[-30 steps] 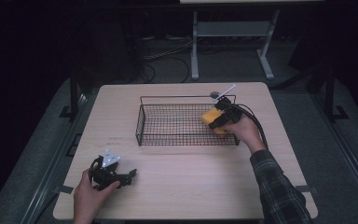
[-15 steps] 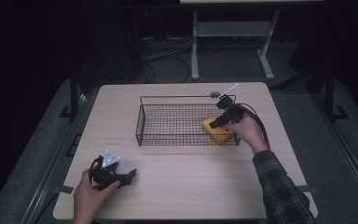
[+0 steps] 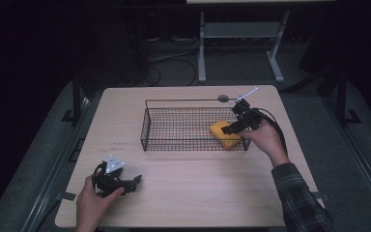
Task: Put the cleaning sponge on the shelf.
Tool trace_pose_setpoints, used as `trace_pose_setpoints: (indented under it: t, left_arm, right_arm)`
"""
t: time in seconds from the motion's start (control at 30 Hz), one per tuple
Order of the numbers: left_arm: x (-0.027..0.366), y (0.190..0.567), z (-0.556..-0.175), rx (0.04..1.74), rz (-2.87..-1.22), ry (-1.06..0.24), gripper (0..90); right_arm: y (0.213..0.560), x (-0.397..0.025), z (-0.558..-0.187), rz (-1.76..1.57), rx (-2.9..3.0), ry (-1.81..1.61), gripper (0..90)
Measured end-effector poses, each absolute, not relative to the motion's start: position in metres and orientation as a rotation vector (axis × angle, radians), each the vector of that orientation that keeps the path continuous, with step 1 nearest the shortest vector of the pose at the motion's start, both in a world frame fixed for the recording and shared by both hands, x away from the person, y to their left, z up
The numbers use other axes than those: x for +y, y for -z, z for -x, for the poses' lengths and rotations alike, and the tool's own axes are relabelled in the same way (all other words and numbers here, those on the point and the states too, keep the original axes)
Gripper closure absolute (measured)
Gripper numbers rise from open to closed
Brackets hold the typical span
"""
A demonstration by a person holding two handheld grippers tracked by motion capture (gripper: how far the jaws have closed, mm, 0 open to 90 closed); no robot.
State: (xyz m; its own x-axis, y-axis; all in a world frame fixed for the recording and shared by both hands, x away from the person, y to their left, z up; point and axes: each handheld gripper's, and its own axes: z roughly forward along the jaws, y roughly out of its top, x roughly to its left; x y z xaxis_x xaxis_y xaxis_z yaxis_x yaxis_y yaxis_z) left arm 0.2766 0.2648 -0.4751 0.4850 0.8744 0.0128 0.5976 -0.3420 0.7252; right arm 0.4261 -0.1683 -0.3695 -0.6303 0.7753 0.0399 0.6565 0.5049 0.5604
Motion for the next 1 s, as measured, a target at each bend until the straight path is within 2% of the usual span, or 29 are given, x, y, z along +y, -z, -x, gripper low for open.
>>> trace_pose_setpoints:
  t: [0.4,0.83,1.0]
  left_arm:
    - [0.265,0.475,-0.277,1.21,-2.067,-0.535,12.8]
    - [0.265,0.475,-0.277,1.208,-2.067,-0.537,12.9]
    - [0.265,0.475,-0.277,1.211,-2.064,-0.535,12.8]
  right_arm:
    - [0.356,-0.186,-0.39,-1.175,2.493,-0.864,18.3]
    - [0.363,-0.216,-0.344,-1.175,2.46,-0.916,14.8]
    - [0.376,-0.227,-0.327,-1.192,2.465,-0.887,12.8]
